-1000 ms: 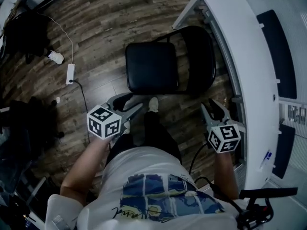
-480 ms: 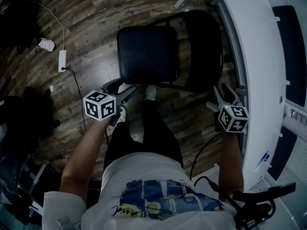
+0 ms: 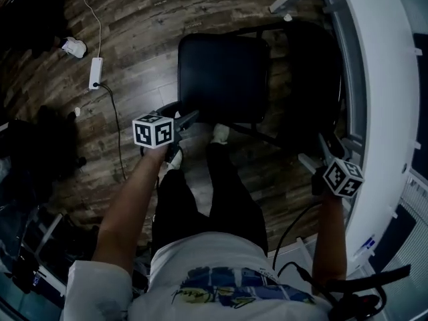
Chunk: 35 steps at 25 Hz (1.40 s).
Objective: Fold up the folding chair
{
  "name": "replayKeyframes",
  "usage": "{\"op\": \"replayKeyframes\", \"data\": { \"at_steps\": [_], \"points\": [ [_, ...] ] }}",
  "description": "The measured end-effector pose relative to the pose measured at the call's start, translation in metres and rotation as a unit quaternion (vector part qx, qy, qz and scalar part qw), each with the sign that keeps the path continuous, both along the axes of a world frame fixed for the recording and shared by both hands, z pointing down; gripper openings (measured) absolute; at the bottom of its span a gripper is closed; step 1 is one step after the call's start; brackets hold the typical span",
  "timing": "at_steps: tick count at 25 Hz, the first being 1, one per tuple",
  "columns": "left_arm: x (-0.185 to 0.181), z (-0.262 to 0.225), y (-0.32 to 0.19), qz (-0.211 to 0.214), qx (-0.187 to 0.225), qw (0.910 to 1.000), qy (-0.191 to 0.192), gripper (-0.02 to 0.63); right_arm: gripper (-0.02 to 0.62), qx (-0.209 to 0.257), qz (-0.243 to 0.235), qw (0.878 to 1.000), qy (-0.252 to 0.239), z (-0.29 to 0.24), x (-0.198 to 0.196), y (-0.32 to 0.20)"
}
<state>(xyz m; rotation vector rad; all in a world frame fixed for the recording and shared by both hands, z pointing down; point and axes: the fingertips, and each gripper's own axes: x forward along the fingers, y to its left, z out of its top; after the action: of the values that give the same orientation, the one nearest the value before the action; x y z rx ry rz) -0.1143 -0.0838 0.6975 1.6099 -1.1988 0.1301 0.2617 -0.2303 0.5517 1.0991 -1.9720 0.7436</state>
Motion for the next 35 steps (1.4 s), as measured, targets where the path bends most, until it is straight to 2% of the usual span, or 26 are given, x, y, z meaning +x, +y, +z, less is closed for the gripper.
{"op": "replayKeyframes", "data": {
  "at_steps": [4, 10, 15, 21, 31, 35],
  "points": [
    [-0.019, 0.040, -0.003, -0.019, -0.017, 0.9997, -0.007, 0.355, 0.209, -0.003, -0.007, 1.000, -0.014, 0.009, -0.008, -0.006],
    [-0.033, 0.095, -0.008, -0.028, -0.040, 0.9988, 0.003, 0.373, 0.209, 0.008, -0.029, 1.000, -0.005, 0.016, -0.016, -0.012],
    [-0.045, 0.137, -0.001, -0.051, -0.066, 0.9965, 0.011, 0.380, 0.209, 0.013, -0.018, 1.000, -0.021, 0.024, -0.022, -0.014],
    [-0.058, 0.165, -0.011, -0.066, -0.066, 0.9955, 0.012, 0.390, 0.209, 0.018, 0.005, 0.999, -0.042, 0.028, -0.024, -0.020],
    [-0.064, 0.214, -0.017, -0.075, -0.069, 0.9938, 0.045, 0.403, 0.207, 0.031, -0.005, 0.999, -0.030, 0.034, -0.030, -0.023],
    [-0.056, 0.225, -0.024, -0.077, -0.056, 0.9909, 0.096, 0.403, 0.207, 0.034, -0.011, 0.999, -0.029, 0.033, -0.029, -0.024]
  ]
}}
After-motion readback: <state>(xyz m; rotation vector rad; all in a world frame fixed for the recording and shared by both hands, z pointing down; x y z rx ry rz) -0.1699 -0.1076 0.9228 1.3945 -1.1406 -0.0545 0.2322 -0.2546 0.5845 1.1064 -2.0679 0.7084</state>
